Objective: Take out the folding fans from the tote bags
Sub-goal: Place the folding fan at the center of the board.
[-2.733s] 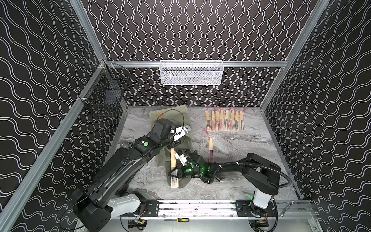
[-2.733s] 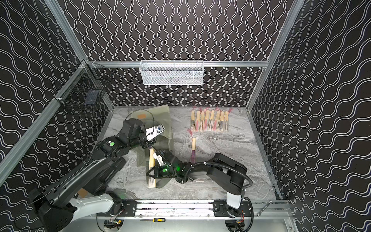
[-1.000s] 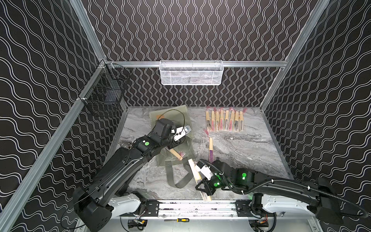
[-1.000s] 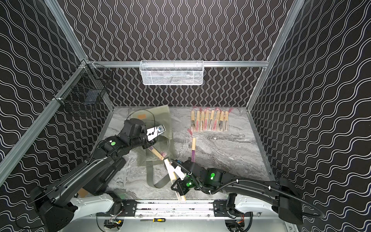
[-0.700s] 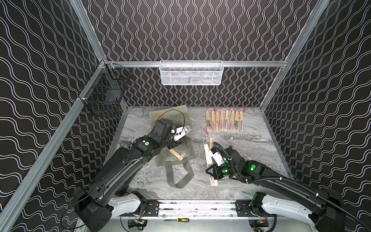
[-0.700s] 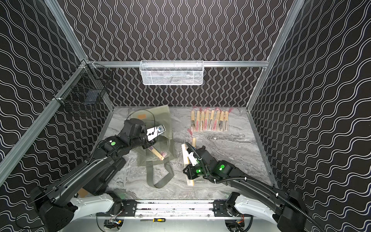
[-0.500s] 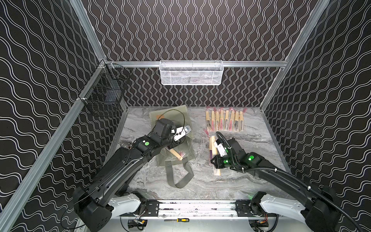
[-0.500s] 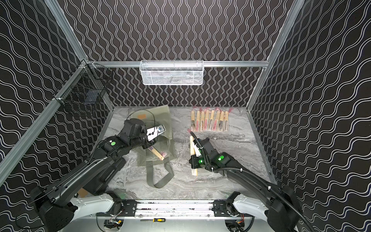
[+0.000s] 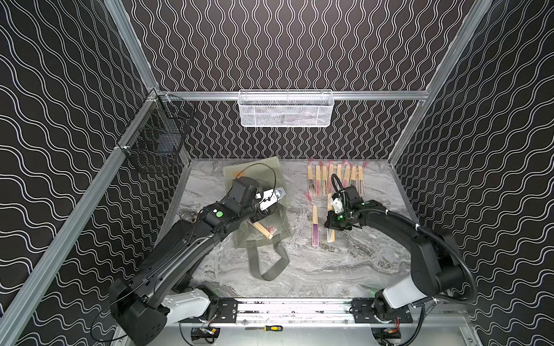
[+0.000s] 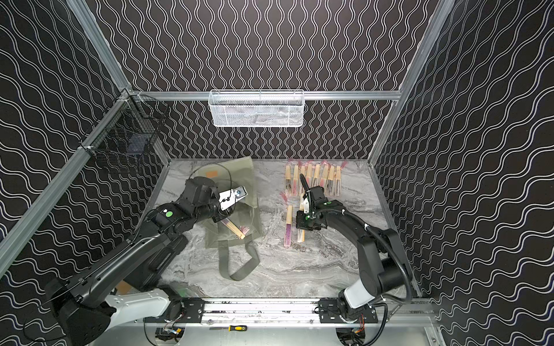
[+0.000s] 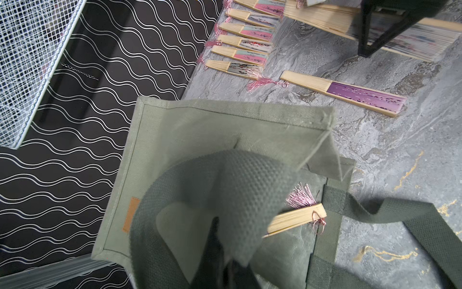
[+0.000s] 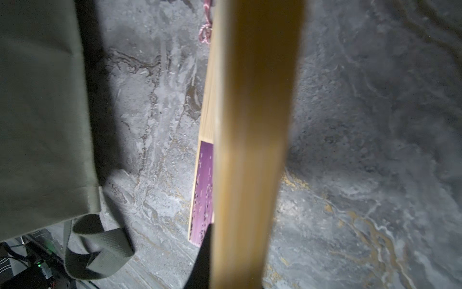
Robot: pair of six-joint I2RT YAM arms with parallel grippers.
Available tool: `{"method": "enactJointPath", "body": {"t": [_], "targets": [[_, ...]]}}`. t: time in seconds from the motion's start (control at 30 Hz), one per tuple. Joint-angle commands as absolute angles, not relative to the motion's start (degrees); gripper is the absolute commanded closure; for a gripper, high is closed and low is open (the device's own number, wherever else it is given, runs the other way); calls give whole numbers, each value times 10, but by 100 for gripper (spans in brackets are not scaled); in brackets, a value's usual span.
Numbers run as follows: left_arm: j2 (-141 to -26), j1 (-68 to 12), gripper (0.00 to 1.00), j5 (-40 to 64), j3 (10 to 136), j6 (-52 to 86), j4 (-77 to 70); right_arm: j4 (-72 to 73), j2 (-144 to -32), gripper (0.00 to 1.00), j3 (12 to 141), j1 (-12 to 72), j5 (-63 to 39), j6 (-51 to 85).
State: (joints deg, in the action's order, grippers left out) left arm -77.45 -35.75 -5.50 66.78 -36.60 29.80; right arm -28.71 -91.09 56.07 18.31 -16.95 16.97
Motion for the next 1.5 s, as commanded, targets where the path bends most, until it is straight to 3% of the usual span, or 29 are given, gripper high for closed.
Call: {"method": "enactJointPath", "body": {"t": [0.0,0.27,1.47], "targets": [[-775,-357,100,-51,670,-371,279,-279,-934,95,567,166,-214,148],[-780,-357,100,-50,670,-371,280,-260,-1007,95,589,163,-259,137],[-779,-356,100,-47,669,-372,281,-265,-1047,92,606,163,-273,125]]}}
